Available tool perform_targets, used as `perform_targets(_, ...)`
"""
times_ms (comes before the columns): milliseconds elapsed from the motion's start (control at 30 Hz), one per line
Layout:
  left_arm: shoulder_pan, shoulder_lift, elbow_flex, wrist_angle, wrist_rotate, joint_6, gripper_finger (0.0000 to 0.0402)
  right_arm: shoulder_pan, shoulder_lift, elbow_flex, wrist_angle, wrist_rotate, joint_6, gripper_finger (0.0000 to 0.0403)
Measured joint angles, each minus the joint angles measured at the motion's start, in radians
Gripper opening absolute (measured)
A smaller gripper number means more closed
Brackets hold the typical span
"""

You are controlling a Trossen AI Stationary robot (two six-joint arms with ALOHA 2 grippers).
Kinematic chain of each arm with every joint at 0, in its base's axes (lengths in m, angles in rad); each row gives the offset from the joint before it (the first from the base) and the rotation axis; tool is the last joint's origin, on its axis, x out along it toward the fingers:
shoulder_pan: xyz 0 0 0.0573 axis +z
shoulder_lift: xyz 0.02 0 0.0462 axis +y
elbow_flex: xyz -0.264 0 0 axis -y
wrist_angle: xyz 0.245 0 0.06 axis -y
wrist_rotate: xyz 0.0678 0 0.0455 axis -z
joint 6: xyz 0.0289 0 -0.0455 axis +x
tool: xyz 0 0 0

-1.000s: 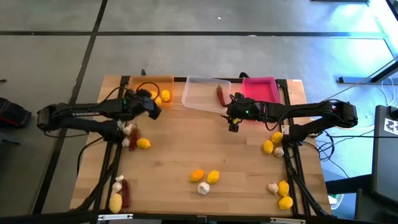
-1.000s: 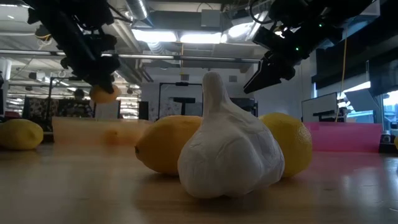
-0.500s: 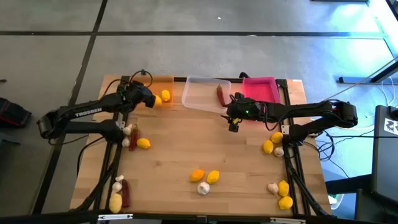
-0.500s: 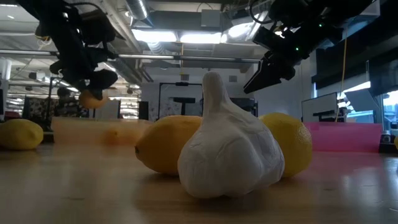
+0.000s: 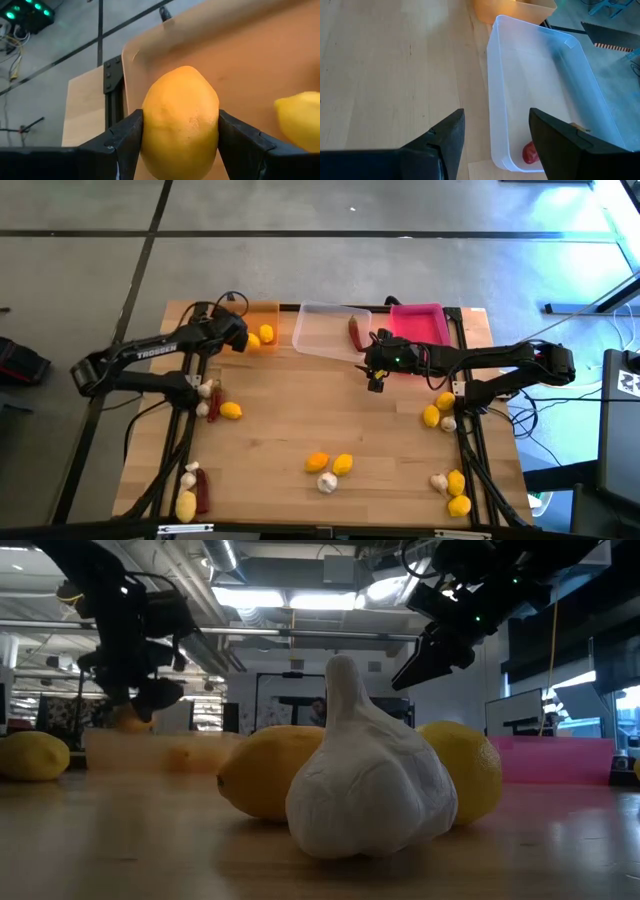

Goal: Sort produce into baskets
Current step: Put the yellow lemon into the orange bin

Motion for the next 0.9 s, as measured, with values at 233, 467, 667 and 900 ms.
perform_targets(233, 0.008, 0.046, 0.0, -0.004, 0.001, -0.004, 0.0225, 0.0, 0.0, 0.0, 0.0, 0.0, 0.0, 0.0215)
perform_targets(467, 0.008, 0.048, 0.0, -0.004, 0.001, 0.001, 0.024, 0.0, 0.0, 0.0, 0.0, 0.0, 0.0, 0.0215)
perform_targets(667, 0.032, 0.048, 0.0, -0.004, 0.084, 0.005, 0.0257, 0.0, 0.0, 0.0, 0.0, 0.0, 0.0, 0.0215)
perform_targets(900, 0.064, 0.046, 0.002, -0.006, 0.128, 0.062, 0.0275, 0.0, 0.0, 0.0, 0.0, 0.0, 0.0, 0.0215)
